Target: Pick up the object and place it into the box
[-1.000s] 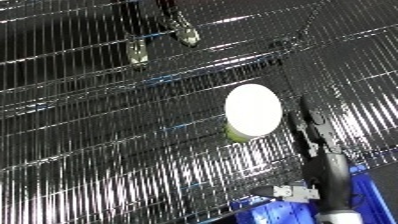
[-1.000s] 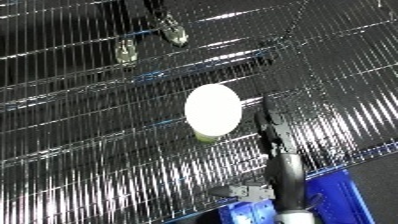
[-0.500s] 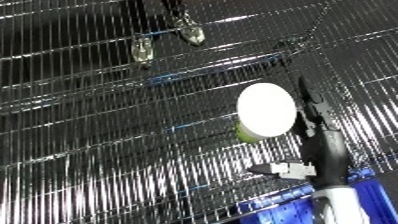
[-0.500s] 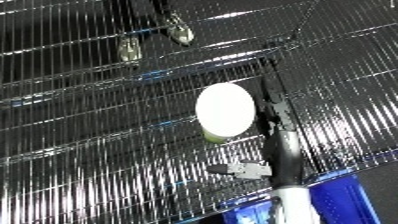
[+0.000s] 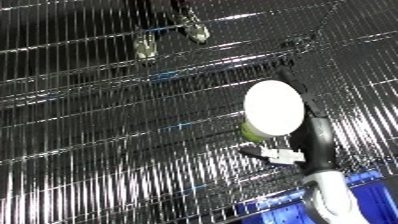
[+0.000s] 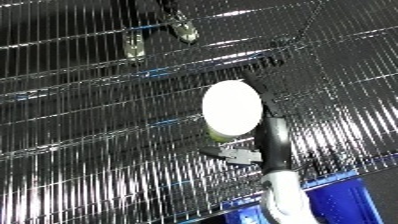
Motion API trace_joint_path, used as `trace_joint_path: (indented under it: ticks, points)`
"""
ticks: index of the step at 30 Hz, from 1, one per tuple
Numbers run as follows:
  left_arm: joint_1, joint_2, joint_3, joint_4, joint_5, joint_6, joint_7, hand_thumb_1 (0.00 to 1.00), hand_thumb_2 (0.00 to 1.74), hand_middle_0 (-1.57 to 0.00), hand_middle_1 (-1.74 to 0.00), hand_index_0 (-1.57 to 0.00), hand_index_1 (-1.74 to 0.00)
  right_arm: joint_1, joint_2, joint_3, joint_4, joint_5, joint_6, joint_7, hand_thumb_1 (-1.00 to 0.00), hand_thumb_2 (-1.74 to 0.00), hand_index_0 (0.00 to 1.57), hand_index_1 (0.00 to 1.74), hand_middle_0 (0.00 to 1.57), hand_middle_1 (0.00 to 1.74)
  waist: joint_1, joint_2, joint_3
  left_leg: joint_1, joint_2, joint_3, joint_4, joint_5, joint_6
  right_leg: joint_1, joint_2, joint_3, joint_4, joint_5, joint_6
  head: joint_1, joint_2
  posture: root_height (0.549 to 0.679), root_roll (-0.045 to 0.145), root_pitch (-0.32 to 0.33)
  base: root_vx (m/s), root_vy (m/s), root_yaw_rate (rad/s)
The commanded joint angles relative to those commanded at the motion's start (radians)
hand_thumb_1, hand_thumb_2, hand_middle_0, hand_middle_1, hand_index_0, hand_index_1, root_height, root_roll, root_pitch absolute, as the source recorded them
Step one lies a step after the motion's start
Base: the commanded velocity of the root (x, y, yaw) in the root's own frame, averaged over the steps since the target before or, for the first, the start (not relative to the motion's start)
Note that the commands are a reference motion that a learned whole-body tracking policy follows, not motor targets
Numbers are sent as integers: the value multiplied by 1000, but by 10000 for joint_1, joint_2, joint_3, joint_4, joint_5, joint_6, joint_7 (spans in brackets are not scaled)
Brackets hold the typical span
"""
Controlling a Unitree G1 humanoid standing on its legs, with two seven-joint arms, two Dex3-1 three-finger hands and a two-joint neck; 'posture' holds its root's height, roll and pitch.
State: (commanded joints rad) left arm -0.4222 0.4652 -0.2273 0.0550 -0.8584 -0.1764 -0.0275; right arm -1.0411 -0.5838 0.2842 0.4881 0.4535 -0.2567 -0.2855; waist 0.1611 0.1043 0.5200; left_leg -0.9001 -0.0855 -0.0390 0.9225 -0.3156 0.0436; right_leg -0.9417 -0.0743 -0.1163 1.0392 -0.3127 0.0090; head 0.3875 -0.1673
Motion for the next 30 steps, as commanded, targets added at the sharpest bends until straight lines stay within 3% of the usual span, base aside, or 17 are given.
trace_joint_path:
  ticks: [7, 12, 17, 24, 30]
  points:
    - [87, -6, 31, -25, -47, -74, -85, 1000, 1740, -1570, -1740, -1570, -1740, -108, 43, 30, 207, 90, -3, 37, -750, -1305, 1178, 1305, 1178, 1305, 0, 34, 0, 84, 7, -8, -50, 35, -4, 44, 0, -18, 4, 0, -14, 103, 57, 592, 30, 271, -16, -4, -3]
    - [141, -9, 49, -59, -82, -84, -120, 1000, 1740, -1570, -1740, -1570, -1740, -17, 56, -15, 222, 20, 59, -17, -750, -1305, 1178, 1305, 1178, 1305, -40, 26, 0, 210, 38, -18, -183, 83, -26, 145, 22, 9, -93, 25, -11, 104, 76, 594, 31, 268, -25, -5, -18]
    - [364, -63, 148, -87, 7, -198, -207, 1000, 1740, -1570, -1740, -1570, -1740, 452, 134, -214, -219, -45, -116, 61, -750, -1305, 1178, 1305, 1178, 1305, -135, -58, 0, 593, 98, -17, -581, 197, -63, 500, 67, 19, -427, 97, 2, -23, 4, 601, 31, 259, -28, -12, -39]
    - [862, -196, 453, -225, 224, -337, -302, 1000, 1740, -1570, -1740, -1570, -1740, 1817, 459, -798, -2190, -501, -170, 132, -750, -1305, 1178, 1305, 1178, 1305, -463, -287, 0, 1494, 225, 17, -1395, 408, -159, 1340, 171, 98, -1111, 236, 74, -410, -167, 614, 34, 233, -33, -6, -105]
    - [1216, -394, 820, -203, 415, -291, -380, 1000, 1740, -1570, -1740, -1570, -1740, 3193, 875, -1271, -3904, -917, -229, 211, -750, -1305, 1178, 1305, 1178, 1305, -865, -514, 0, 2276, 344, 109, -1886, 478, -244, 2111, 243, 212, -1646, 335, 120, -671, -619, 622, 38, 199, -26, 2, -182]
